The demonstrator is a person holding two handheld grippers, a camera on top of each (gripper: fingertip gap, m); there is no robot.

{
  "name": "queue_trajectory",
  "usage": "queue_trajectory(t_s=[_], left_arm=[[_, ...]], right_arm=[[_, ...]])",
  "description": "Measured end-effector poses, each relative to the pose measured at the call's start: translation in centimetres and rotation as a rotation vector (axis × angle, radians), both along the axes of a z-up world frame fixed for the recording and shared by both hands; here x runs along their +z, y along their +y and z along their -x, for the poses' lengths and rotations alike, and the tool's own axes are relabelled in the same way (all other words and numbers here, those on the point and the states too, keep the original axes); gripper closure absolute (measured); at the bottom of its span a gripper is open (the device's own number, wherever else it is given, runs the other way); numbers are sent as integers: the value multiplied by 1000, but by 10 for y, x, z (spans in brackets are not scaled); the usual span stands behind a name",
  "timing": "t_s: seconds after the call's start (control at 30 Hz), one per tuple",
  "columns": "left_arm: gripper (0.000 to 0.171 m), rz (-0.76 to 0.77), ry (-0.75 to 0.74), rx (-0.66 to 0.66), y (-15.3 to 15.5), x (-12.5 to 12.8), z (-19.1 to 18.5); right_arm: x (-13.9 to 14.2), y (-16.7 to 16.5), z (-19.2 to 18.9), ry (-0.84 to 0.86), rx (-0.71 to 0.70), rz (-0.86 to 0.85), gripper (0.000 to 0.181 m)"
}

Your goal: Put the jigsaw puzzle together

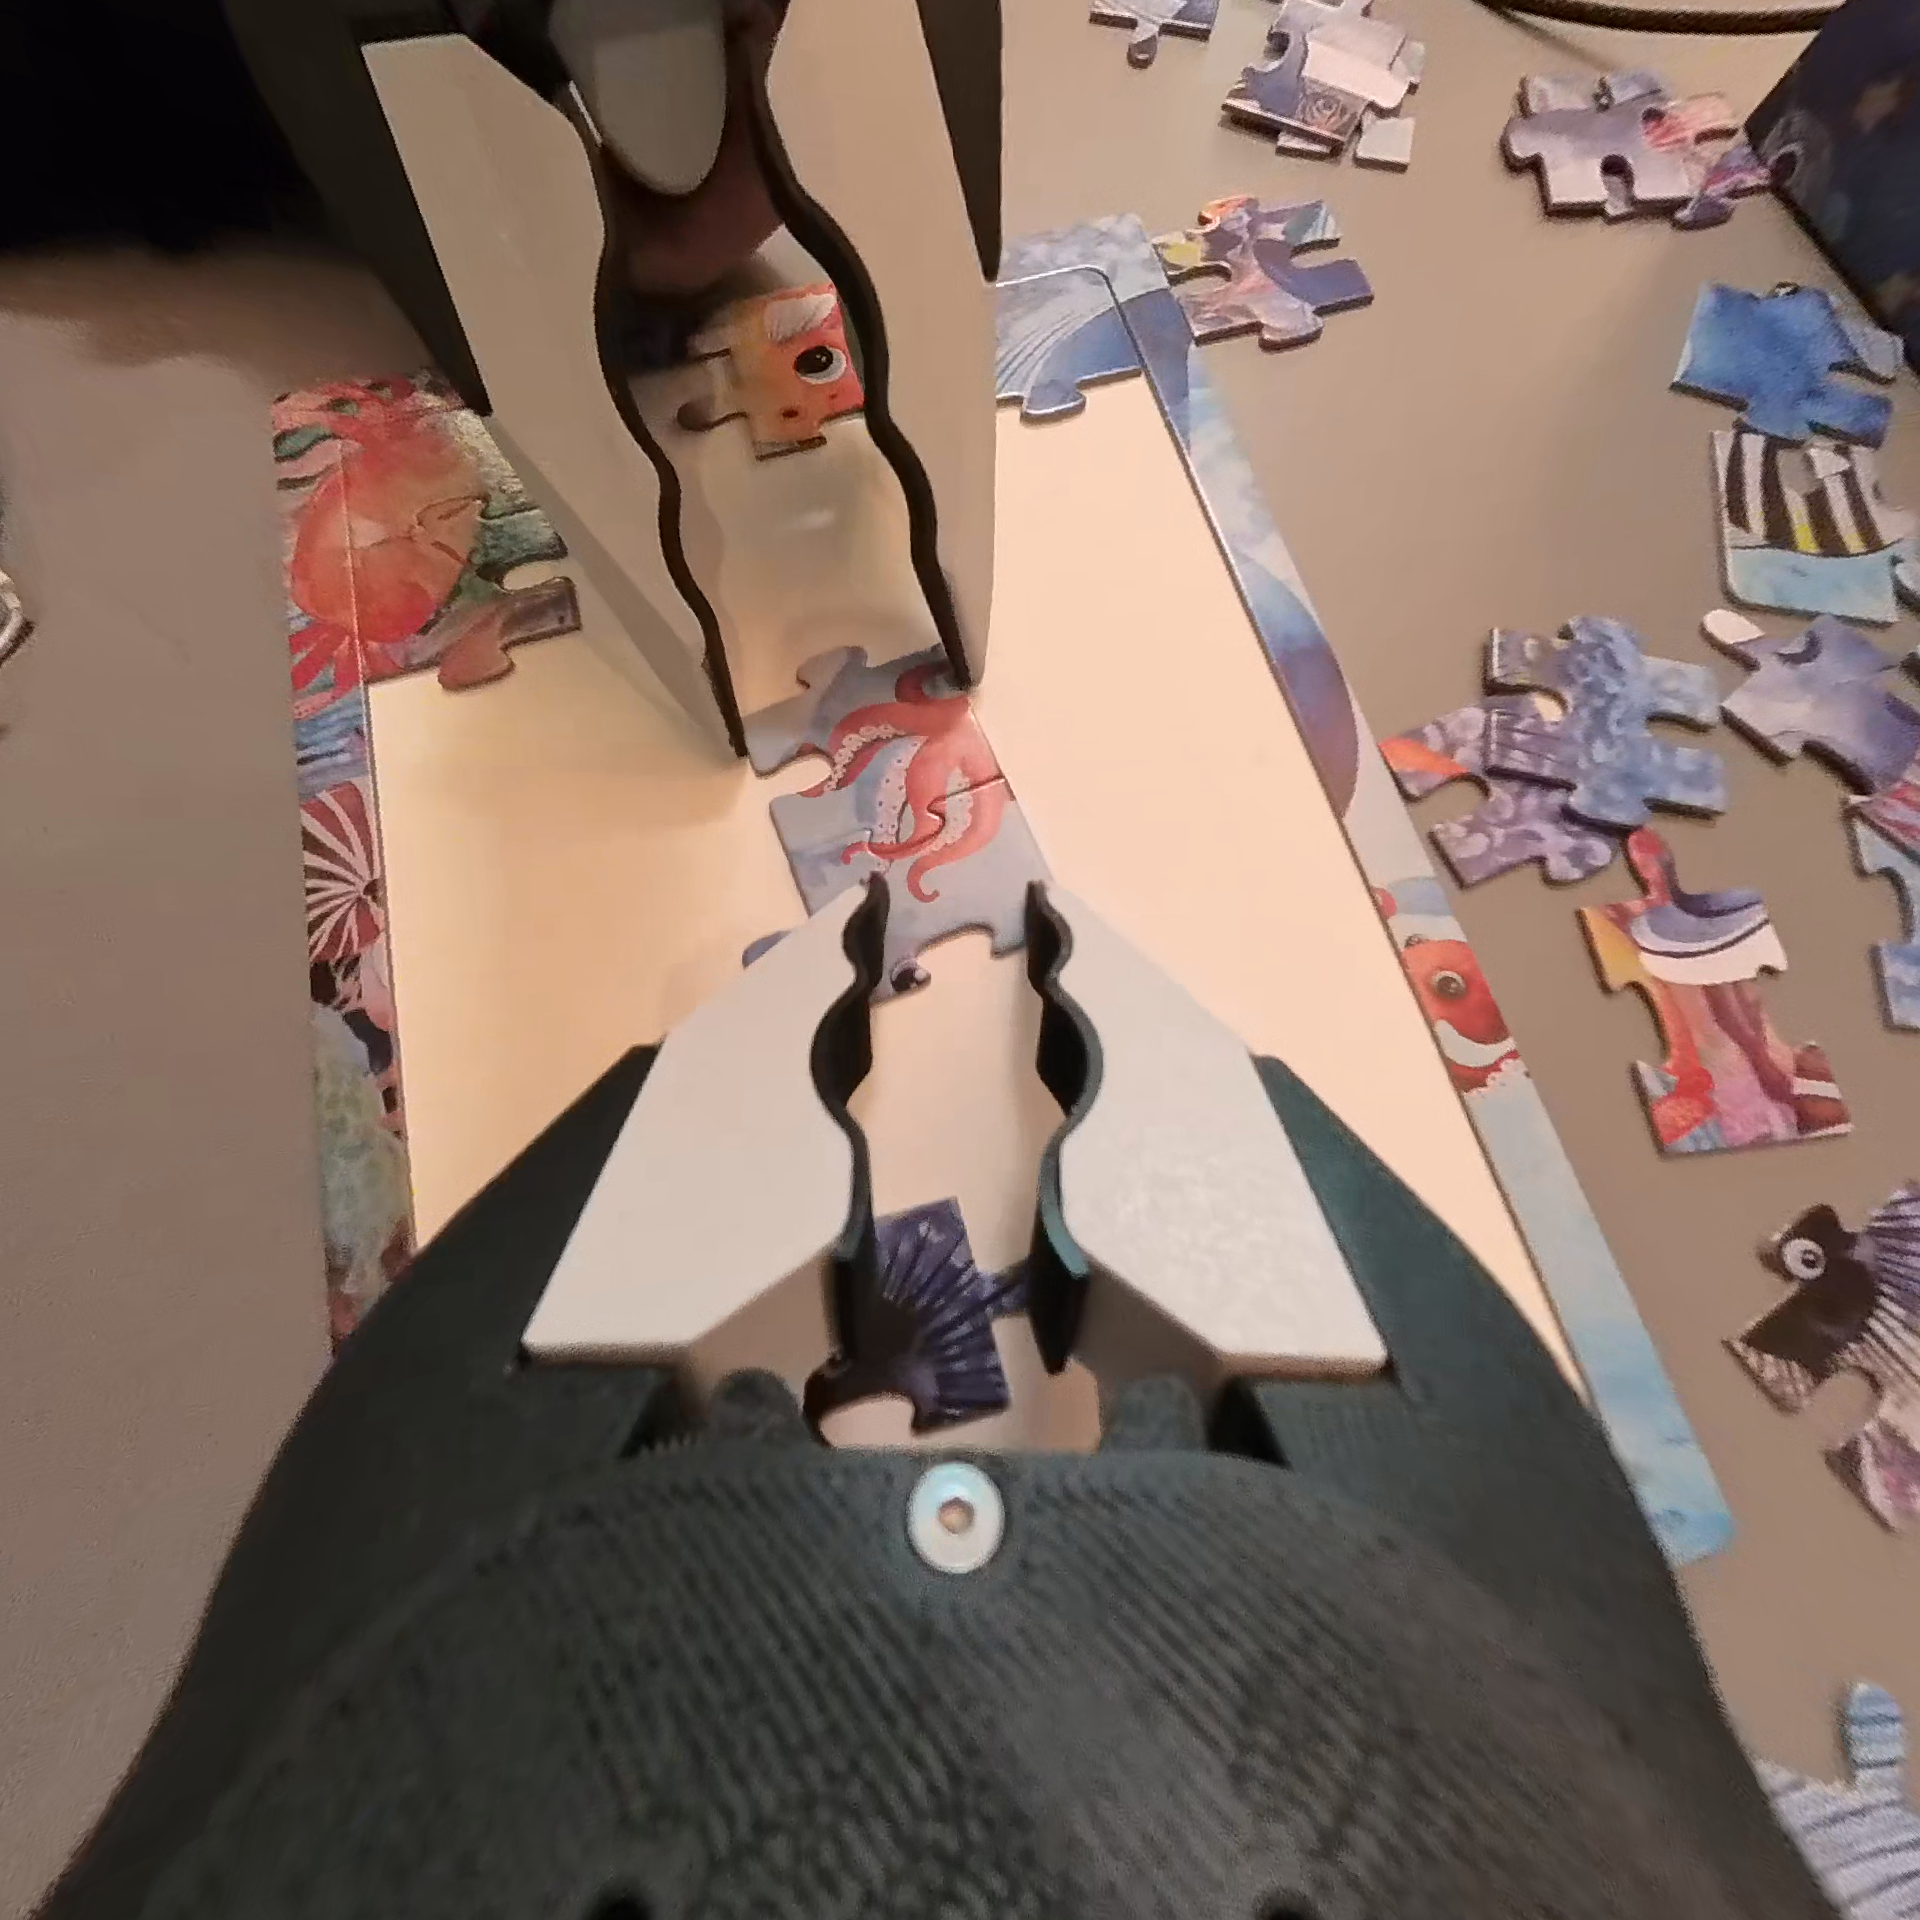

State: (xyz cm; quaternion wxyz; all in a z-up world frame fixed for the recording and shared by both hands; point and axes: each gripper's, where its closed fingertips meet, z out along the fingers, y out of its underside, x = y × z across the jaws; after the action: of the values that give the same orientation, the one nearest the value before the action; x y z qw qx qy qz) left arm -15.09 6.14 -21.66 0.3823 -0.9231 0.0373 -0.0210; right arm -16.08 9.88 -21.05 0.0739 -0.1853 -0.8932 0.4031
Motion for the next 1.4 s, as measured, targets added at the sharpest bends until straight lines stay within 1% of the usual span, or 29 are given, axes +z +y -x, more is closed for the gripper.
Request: queue_trajectory(t_s=[0.23, 0.33, 0.4, 0.53, 0.6, 0.67, 0.8, 0.9, 1.0, 1.13, 1.3, 1.4], left_arm=[[126, -3, 4, -20, 0, 0, 0], [126, -3, 5, -21, 0, 0, 0], [126, -11, 14, -24, 1, 1, 0], [127, -8, 52, -47, 2, 3, -4], [127, -8, 66, -57, 2, 4, -6], [127, -33, 77, -57, 3, 9, -5], [127, -93, 67, -50, 3, 23, -4], [126, -37, 67, -41, -3, 12, 1], [126, 0, 58, -45, -6, 1, 2], [126, -2, 42, -45, -5, 1, 1], [125, 2, 46, -43, -5, 1, 2], [124, -6, 77, -33, -5, 3, 4]], right_arm=[[0, -2, 2, -7, -29, 14, 161], [0, -3, 1, 7, -17, 3, 163], [5, -1, 3, 36, -17, 4, 152], [38, 7, 16, 62, -79, 191, 143], [46, 13, 15, 42, -65, 250, 139], [49, 13, 9, 35, -27, 272, 134], [44, 3, 1, 90, 30, 218, 132], [36, -3, -4, 117, 57, 153, 134], [28, -7, -7, 105, 69, 121, 134], [12, -3, -7, 67, 65, 60, 132], [0, -2, -11, -7, 71, 18, 130], [7, -5, -8, 42, 67, 33, 129]])
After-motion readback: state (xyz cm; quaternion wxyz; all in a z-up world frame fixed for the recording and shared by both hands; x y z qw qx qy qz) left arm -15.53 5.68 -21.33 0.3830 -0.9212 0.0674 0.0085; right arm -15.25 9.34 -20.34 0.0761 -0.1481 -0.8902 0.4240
